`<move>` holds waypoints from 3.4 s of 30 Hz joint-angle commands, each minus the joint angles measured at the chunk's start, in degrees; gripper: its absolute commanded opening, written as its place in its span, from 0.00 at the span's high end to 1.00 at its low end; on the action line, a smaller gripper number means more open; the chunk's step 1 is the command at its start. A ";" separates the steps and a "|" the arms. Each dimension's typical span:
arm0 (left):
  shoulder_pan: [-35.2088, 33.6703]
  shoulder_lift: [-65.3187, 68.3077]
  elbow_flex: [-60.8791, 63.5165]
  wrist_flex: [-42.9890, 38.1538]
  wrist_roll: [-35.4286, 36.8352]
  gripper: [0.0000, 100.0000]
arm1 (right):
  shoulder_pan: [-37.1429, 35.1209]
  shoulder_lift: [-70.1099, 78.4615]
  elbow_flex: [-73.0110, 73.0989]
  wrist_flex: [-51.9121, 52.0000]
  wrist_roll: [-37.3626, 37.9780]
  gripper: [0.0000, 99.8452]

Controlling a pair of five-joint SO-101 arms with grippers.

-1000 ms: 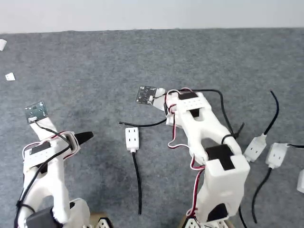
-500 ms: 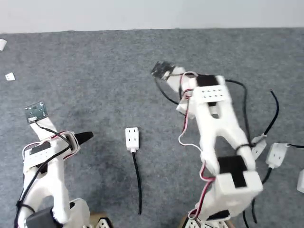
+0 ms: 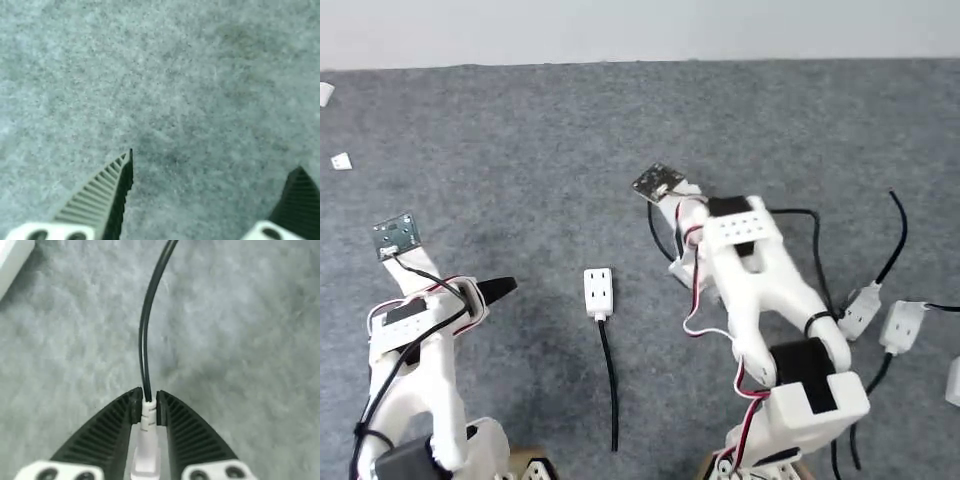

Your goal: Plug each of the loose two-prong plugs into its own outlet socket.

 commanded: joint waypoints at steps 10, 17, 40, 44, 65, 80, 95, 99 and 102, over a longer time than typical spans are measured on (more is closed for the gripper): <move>0.00 -1.32 -0.48 -1.23 -0.26 0.56 | 0.13 -3.74 -2.37 -6.55 -5.45 0.75; 0.00 -1.32 -0.48 -1.23 -0.26 0.56 | -3.30 -4.00 -7.30 5.23 -6.07 0.99; 0.00 -1.23 -0.48 -1.23 -0.26 0.56 | 10.24 5.93 -4.75 0.31 -2.20 0.99; 0.00 -1.23 -0.48 -1.23 -0.26 0.56 | 11.12 8.40 -8.62 0.66 -2.20 0.99; 0.00 -1.23 -0.48 -1.23 -0.26 0.56 | 6.55 1.36 -10.20 0.75 -2.29 0.84; 0.00 -1.23 -0.48 -1.23 -0.26 0.56 | 4.09 10.33 -11.87 -0.13 0.35 0.85; 0.00 -1.23 -0.48 -1.23 -0.26 0.56 | 6.64 14.29 -15.21 -0.13 3.43 0.89; 0.00 -1.23 -0.48 -1.23 -0.26 0.56 | 6.46 14.81 -15.21 -0.13 5.27 0.99; 0.00 -1.23 -0.48 -1.23 -0.26 0.56 | 6.64 14.81 -15.21 -0.13 5.45 0.99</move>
